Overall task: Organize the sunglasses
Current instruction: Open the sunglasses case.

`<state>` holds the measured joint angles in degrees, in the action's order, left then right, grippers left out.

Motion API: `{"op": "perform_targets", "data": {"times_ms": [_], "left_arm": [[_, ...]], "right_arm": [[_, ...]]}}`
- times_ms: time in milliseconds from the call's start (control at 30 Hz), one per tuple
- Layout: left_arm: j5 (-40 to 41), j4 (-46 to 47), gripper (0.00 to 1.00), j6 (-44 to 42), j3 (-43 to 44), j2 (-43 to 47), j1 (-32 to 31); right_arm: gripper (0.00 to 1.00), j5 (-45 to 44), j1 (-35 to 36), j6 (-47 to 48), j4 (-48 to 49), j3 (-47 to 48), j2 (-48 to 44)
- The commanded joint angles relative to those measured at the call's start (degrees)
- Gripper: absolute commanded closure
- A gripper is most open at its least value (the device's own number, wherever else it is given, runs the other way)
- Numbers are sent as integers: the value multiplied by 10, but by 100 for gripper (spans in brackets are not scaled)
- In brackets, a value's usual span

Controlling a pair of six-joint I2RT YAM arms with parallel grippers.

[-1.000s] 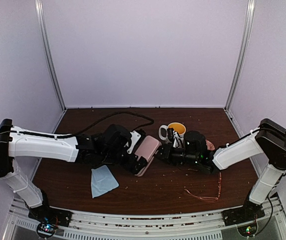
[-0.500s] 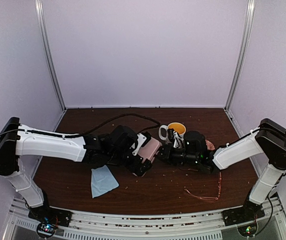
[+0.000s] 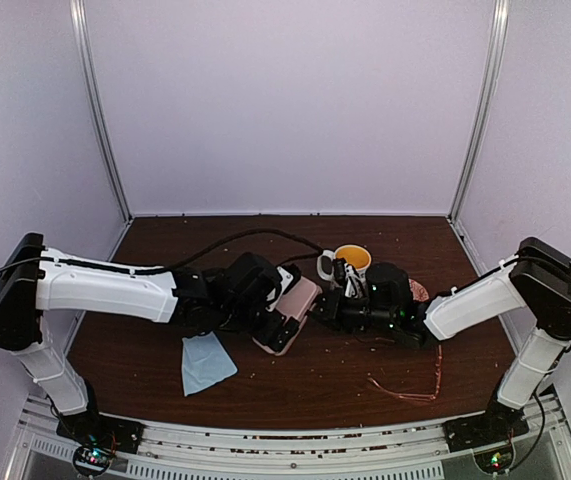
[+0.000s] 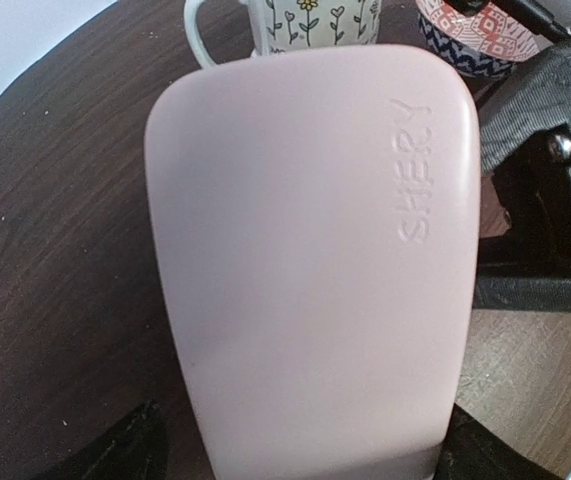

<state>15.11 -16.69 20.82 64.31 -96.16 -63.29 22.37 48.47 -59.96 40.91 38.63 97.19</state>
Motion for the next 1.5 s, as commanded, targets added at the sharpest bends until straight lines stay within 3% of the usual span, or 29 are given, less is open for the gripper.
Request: {"op": "perform_targets", "data": {"times_ms": [0, 233, 500, 933, 1200, 1400, 1467], "left_arm": [[56, -28, 10, -14, 16, 7, 2], [62, -32, 17, -17, 11, 27, 16], [71, -36, 18, -19, -1, 42, 42], [69, -32, 17, -19, -42, 86, 98], [-44, 8, 3, 8, -55, 112, 99], [-119, 49, 3, 45, -83, 128, 99], [-128, 56, 7, 53, -94, 126, 99]], "right_arm": [[100, -8, 2, 20, 7, -4, -11], [100, -18, 4, 59, -43, -4, -28], [100, -3, 6, 92, -74, 0, -36], [100, 28, 7, 98, -29, -20, -40], [100, -13, 6, 75, -55, -10, -32], [100, -26, 5, 46, -37, -2, -22], [100, -30, 6, 42, -34, -2, -22]]}}
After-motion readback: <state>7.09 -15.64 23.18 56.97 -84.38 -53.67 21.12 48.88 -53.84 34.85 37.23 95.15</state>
